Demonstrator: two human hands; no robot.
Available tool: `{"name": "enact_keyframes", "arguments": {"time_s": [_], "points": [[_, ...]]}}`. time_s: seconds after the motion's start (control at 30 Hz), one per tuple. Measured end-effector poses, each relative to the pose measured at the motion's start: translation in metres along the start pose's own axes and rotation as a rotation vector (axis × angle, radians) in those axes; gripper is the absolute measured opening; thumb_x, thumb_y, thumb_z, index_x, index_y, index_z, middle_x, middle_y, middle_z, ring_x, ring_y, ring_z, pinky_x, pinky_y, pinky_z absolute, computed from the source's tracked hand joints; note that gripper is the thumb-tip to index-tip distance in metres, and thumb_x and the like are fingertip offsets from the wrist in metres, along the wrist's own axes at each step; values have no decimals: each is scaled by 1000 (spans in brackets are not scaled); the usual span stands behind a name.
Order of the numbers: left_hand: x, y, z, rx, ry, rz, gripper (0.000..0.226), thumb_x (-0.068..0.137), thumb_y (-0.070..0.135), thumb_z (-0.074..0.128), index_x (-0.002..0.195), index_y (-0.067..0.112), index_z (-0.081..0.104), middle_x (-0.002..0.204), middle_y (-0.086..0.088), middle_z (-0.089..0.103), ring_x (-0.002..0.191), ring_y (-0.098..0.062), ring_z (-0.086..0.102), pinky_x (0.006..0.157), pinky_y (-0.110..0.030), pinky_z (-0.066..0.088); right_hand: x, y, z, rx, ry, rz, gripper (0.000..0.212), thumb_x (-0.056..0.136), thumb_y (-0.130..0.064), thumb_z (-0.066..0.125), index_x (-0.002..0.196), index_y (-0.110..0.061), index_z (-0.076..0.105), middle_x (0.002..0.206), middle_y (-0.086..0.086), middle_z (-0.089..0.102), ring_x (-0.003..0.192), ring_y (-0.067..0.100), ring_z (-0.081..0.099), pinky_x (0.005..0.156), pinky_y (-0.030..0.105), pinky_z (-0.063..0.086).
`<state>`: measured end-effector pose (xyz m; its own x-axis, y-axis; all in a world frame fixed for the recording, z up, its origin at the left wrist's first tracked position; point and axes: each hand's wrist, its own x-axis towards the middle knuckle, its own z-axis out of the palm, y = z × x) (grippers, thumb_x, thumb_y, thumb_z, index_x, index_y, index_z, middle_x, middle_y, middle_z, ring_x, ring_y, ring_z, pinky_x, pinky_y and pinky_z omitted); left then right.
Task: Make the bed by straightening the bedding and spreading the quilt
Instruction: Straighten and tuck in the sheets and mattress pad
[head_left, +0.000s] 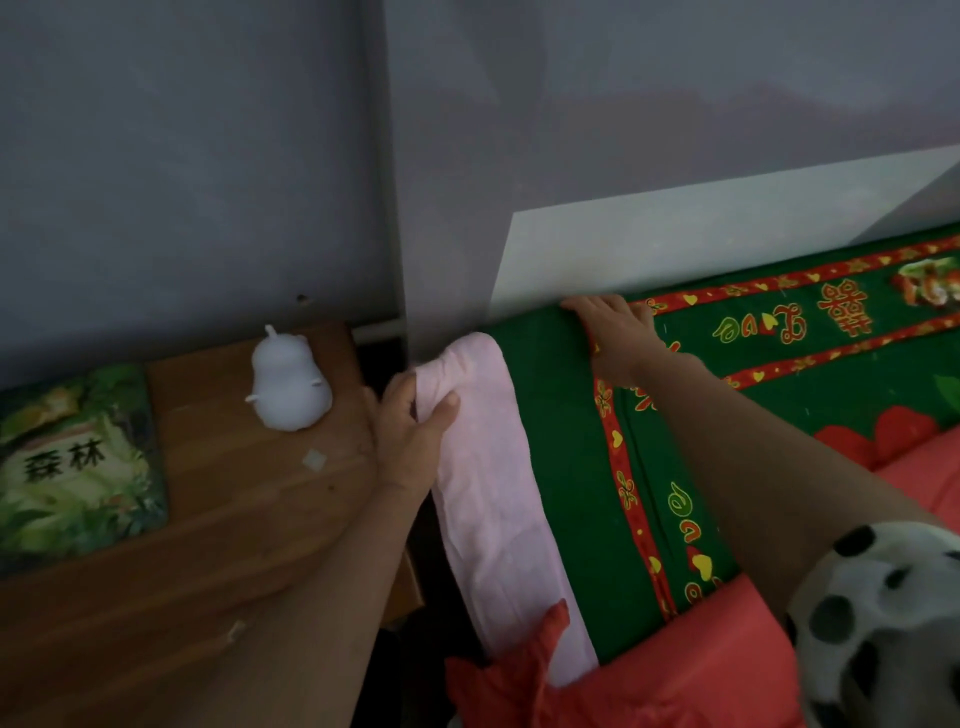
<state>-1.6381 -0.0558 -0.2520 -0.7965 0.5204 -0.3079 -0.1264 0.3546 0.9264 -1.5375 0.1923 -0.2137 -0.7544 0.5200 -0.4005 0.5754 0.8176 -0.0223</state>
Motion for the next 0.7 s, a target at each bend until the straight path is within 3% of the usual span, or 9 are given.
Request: {"name": "enact_keyframes", "arguments": {"time_s": [0.1,0.2,0.27,0.33,0.4,0.47,0.5,0.57,0.7], "points": [[-13,15,3,-199,-8,-25,18,87,17,67,101,23,58,99,4,63,92,-11,60,82,-32,47,3,6,-8,-153,-73,-23,88,71,-14,65,146,-30,24,144,-1,38,131,27,29,103,45,24],[-23,25,9,-291,-26,41,19,84,24,60,103,21,60,99,5,64,90,-7,60,85,-27,51,4,17,-20,-311,-142,-81,86,66,-29,75,142,-32,35,142,-3,38,131,26,28,104,43,22],[-31,28,16,-324,-8,78,29,84,29,56,109,15,59,102,3,65,94,-9,61,88,-28,50,0,30,-27,-301,-205,-74,92,59,-32,80,140,-35,36,146,-5,36,138,22,24,111,44,13],[-39,31,22,-352,30,89,28,85,29,55,109,15,60,101,3,65,93,-8,61,86,-25,51,-7,42,-34,-233,-260,-48,92,57,-33,83,137,-34,37,139,-3,47,136,20,34,116,44,7],[-45,31,25,-378,74,75,24,85,28,55,104,15,60,97,3,64,89,-8,60,81,-22,51,-19,47,-49,-125,-328,5,92,57,-32,87,136,-27,40,131,0,56,125,23,48,114,41,22],[-50,30,28,-371,119,60,16,85,29,52,94,17,59,87,5,61,80,-6,57,72,-20,48,-34,51,-69,-41,-413,81,74,58,-28,89,123,-19,53,122,5,59,111,26,53,96,35,41],[-51,30,30,-349,144,54,14,87,29,51,89,17,57,82,6,58,75,-5,54,68,-20,45,-40,54,-76,-34,-465,111,57,59,-28,89,106,-17,58,112,5,59,104,25,53,87,33,42],[-48,31,35,-285,184,31,13,93,25,50,89,13,55,80,5,54,72,-7,51,66,-23,41,-48,61,-83,9,-508,139,44,58,-35,88,85,-18,58,92,-1,59,94,23,55,81,33,42],[-19,19,32,-116,311,-31,12,99,16,44,97,8,53,90,-7,53,82,-16,49,63,-20,37,-32,64,-62,139,-282,9,37,62,-48,84,76,-27,57,81,-7,63,83,20,61,76,33,47]]}}
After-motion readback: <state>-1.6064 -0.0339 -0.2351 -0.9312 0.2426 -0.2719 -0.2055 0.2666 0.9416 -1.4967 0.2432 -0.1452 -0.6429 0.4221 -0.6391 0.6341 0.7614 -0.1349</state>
